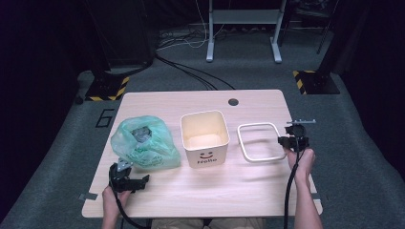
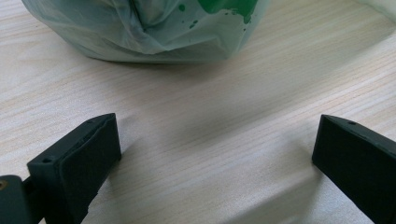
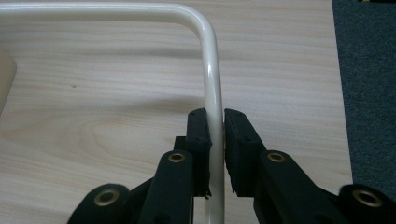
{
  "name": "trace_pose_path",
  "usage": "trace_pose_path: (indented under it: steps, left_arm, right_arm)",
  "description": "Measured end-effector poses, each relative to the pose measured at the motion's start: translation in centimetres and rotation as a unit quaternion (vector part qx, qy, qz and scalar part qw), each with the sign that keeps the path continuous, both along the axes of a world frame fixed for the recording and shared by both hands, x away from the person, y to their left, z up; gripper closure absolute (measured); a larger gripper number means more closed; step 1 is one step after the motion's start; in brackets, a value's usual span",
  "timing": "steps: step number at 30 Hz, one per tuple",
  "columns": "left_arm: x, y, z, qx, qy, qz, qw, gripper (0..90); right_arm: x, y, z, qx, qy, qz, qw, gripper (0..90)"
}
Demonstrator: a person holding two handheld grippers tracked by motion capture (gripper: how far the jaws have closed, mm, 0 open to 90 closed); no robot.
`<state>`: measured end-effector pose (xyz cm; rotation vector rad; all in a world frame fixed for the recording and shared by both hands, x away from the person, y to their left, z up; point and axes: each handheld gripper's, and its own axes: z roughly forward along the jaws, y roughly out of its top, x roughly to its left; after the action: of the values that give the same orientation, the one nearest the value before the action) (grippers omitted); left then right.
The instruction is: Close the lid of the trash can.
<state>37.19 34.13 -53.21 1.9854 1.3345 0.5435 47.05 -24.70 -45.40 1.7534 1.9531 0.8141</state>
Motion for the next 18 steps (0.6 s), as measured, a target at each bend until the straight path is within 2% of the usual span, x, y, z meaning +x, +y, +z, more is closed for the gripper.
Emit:
trace_pose_path:
  steps: [18]
  left_arm:
    - [-0.01, 0.01, 0.01, 0.0, 0.0, -0.001, 1.0, 1.0]
  right_arm:
    - [-0.03, 0.02, 0.83, 0.01, 0.002, 0.003, 0.9999, 80.8]
